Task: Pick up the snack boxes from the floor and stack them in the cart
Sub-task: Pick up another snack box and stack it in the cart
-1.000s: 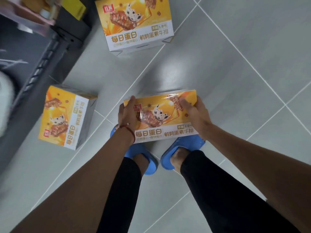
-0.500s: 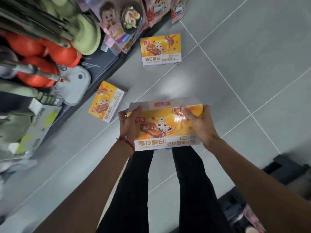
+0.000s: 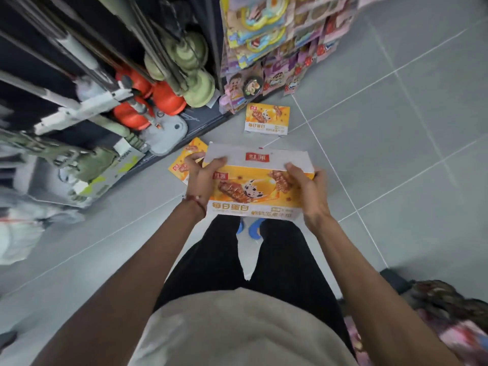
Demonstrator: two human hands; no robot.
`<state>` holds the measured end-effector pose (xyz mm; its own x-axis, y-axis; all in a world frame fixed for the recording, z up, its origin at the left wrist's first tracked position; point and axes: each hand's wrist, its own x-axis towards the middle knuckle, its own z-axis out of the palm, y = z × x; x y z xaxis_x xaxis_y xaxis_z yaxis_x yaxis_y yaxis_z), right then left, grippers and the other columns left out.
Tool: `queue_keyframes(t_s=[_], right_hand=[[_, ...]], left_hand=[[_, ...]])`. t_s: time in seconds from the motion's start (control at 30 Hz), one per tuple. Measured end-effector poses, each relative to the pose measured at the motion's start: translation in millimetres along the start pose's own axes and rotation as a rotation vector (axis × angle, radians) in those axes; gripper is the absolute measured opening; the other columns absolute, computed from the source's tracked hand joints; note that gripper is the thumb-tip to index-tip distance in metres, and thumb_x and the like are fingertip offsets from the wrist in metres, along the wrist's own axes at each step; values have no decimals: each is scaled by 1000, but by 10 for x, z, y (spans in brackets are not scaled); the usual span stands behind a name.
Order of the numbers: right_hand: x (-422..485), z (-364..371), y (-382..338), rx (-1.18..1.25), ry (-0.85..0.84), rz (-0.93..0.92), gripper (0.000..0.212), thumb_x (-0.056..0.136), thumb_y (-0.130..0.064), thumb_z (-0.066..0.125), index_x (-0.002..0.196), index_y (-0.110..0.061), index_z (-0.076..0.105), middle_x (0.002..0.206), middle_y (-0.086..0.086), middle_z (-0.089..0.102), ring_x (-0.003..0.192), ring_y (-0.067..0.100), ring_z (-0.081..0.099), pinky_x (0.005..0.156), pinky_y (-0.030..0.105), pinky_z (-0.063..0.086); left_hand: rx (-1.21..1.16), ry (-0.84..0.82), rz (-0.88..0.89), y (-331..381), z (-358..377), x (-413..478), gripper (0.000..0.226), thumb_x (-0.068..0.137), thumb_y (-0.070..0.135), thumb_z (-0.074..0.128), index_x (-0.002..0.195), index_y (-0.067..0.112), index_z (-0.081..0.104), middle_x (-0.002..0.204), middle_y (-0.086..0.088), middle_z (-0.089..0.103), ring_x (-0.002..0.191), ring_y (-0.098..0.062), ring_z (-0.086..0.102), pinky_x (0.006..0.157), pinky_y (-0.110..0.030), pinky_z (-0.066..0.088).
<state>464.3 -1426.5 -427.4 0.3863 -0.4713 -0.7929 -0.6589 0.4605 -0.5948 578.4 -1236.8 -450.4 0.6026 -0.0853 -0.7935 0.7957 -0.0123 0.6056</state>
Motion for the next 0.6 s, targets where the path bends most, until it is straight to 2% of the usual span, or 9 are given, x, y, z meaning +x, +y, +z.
queue_keyframes(t_s=[0.07,0.13,0.2,0.27,0.33,0.43,0.53,0.6], right_hand=[[-225,-21,-83,-25,-15,-20,59,94,-33,75,132,-5,38,123,14,67,82,12,78,67,26,61],[-434,-37,-148,-46,-48,-53,46,99,-26,70,127,-8,38,116,9,67,74,5,76,58,19,56],[-643,-46,-216,-57,-86,-86,43,101,-22,66,130,-11,37,116,8,70,74,6,77,56,18,56],[-817,-56,-276,-49,-121,-148,44,102,-19,65,137,-15,39,122,7,70,78,9,78,57,18,57],[-920,-74,-333,-50,-161,-211,47,102,-16,64,143,-20,42,128,4,68,81,7,78,58,18,57],[-994,-147,-392,-94,-263,-297,57,102,-16,64,153,-27,43,134,-1,69,92,3,76,63,15,57],[-1082,-234,-432,-138,-354,-368,64,99,-15,66,157,-30,42,142,-6,64,105,-1,72,72,13,57],[-1160,-248,-454,-157,-388,-381,70,94,-21,72,156,-34,44,148,-7,60,123,6,66,92,26,60]], left_hand=[[-25,5,41,88,-96,-261,43,90,12,71,103,30,34,103,-7,67,69,-16,71,64,-34,57],[-56,12,84,172,-178,-521,46,91,9,70,110,31,35,117,-10,65,79,-22,71,64,-34,56],[-72,9,121,228,-220,-753,47,91,10,70,118,32,38,129,-13,63,87,-27,71,65,-35,57],[-94,37,143,288,-234,-984,44,92,14,68,121,34,43,128,-15,63,79,-23,70,56,-29,55],[-116,82,170,281,-251,-1175,39,93,19,67,122,39,50,130,-16,65,78,-21,70,57,-30,56],[-163,137,209,190,-286,-1449,44,93,21,65,130,42,53,124,-11,71,87,-25,72,72,-40,61],[-199,190,256,52,-286,-1756,45,95,21,63,132,45,54,110,-4,75,91,-24,72,80,-42,59],[-213,234,311,-35,-289,-1976,40,96,21,62,123,49,57,111,-2,75,94,-22,72,82,-42,58]])
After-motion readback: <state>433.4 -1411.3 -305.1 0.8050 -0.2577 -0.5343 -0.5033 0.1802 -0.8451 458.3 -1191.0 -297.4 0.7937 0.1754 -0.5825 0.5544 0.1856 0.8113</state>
